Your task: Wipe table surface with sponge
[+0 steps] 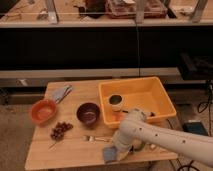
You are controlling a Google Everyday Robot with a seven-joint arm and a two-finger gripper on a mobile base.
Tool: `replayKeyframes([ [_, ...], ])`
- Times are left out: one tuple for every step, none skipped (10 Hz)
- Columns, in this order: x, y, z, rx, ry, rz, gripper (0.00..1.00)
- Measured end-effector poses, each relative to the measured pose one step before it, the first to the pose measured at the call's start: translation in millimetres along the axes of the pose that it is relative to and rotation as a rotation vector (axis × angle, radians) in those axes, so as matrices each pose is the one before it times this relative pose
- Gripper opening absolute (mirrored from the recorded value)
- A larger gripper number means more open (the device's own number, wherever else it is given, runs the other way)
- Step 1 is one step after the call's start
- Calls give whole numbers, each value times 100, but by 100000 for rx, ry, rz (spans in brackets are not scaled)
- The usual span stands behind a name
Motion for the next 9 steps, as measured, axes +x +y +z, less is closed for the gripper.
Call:
replayKeyframes([
  [-35,-117,331,-609,56,-100,47],
  [0,-74,272,-459,46,-84,47],
  [23,-19,100,-145,37,-30,47],
  [30,5,-52,1,117,16,47],
  [2,-13,-66,12,67,-1,47],
  [-21,10,1,-63,-52,-10,46],
  [-169,-125,33,-210,127,-637,41],
  [-447,-383,208,-396,-183,-1306,30],
  [-307,-285,181,-250,-182,-837,21],
])
